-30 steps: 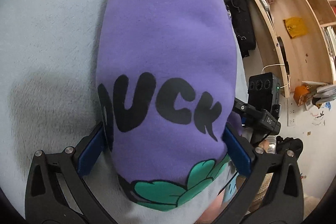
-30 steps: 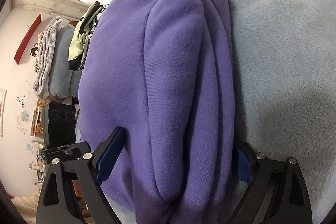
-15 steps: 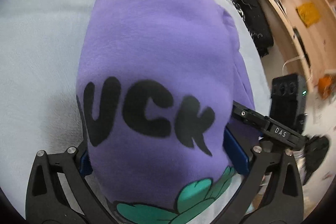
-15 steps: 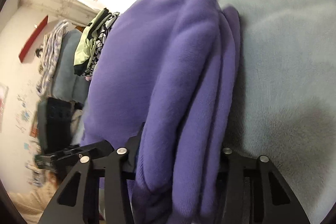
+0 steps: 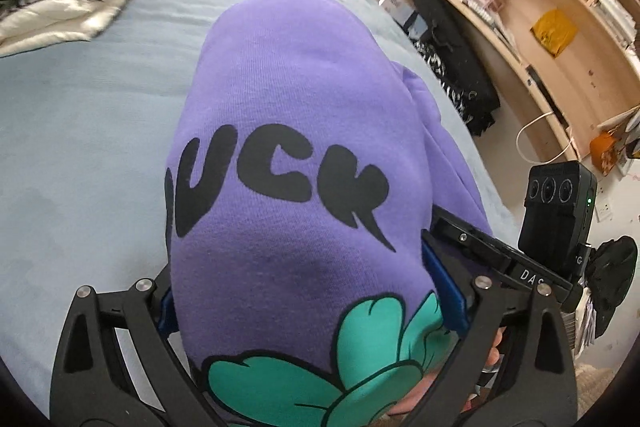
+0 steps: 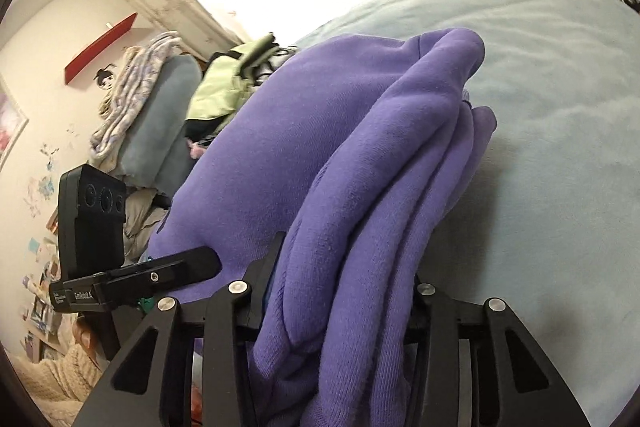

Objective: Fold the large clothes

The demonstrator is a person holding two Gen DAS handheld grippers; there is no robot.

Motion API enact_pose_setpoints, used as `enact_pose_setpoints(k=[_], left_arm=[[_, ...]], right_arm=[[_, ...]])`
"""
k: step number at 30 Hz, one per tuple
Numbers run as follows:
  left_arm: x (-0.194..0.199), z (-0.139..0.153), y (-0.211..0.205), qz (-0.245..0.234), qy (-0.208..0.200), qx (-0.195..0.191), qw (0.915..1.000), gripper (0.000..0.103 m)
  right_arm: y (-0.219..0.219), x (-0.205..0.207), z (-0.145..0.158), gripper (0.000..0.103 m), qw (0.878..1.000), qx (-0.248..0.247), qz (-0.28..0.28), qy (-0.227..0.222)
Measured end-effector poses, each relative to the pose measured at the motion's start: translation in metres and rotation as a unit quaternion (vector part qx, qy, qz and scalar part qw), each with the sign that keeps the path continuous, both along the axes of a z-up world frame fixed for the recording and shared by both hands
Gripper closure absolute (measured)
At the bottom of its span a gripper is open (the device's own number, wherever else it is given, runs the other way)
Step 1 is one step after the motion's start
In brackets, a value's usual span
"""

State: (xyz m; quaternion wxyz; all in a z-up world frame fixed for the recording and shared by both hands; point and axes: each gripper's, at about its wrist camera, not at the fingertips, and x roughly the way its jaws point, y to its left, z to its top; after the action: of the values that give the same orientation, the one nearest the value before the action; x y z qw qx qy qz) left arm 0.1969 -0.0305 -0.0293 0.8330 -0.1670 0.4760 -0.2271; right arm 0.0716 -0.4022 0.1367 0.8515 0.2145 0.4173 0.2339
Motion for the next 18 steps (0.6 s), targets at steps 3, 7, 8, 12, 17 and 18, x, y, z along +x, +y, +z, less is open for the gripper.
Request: enact_pose_setpoints(k=[3, 7, 8, 12, 17, 18], left_arm=[[-0.035, 0.017, 0.037, 0.011, -0.018, -0.003, 0.9998, 0.007], [-0.065, 0.054, 0.082, 0.031, -0.047, -0.008, 0.9984, 0.007], [-0.071, 0.065, 0.092, 0.036, -0.054, -0.01, 0.9979, 0.007], [-0.087, 0.1, 0.145, 0.054, -0.085, -0.01, 0.9949, 0.007], [-0.074, 0.145, 0.207, 0.07, -0.121, -0.005, 0.9902, 0.007], [-0.067, 0.155, 0.221, 0.074, -0.128, -0.002, 0.989, 0.007]], right_arm=[[0.027, -0.007, 0.019, 0.062, 1.0, 0.002, 0.014, -0.016], [0.069, -0.01, 0.048, 0.062, 0.998, 0.003, 0.035, -0.043], [0.08, -0.011, 0.055, 0.062, 0.998, 0.003, 0.04, -0.052], [0.13, 0.001, 0.084, 0.062, 0.995, 0.008, 0.061, -0.083], [0.183, 0.034, 0.114, 0.062, 0.991, 0.009, 0.078, -0.112], [0.198, 0.049, 0.121, 0.062, 0.989, 0.009, 0.083, -0.12]])
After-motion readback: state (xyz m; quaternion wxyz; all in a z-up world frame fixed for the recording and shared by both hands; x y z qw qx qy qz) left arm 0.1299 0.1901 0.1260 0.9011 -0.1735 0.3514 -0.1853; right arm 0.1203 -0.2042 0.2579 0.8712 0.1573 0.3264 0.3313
